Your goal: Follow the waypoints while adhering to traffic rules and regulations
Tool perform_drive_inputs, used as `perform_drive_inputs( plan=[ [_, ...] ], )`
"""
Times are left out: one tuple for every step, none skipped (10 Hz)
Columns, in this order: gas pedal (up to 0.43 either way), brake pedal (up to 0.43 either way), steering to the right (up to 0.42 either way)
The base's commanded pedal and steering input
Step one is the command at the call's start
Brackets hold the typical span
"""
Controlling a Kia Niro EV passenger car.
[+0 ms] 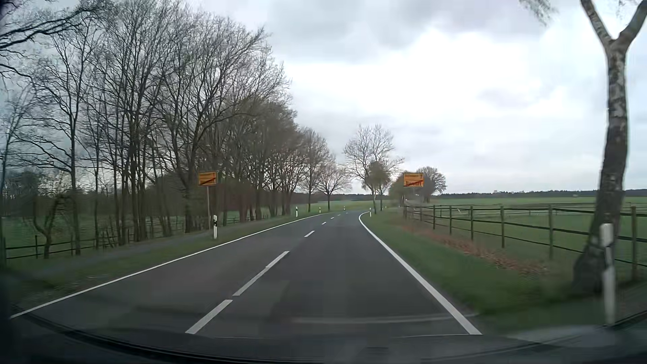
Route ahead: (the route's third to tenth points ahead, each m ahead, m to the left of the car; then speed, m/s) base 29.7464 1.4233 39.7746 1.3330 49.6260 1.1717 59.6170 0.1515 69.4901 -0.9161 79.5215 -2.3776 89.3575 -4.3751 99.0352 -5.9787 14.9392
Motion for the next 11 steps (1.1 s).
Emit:
perform_drive_inputs(
  plan=[
    [0.138,0.0,0.0],
    [0.138,0.0,0.0],
    [0.15,0.0,0.001],
    [0.15,0.0,0.001],
    [0.15,0.0,0.001],
    [0.15,0.0,0.001],
    [0.15,0.0,0.001],
    [0.15,0.0,0.001],
    [0.15,0.0,0.001],
    [0.15,0.0,0.001],
    [0.15,0.0,0.001]
  ],
)
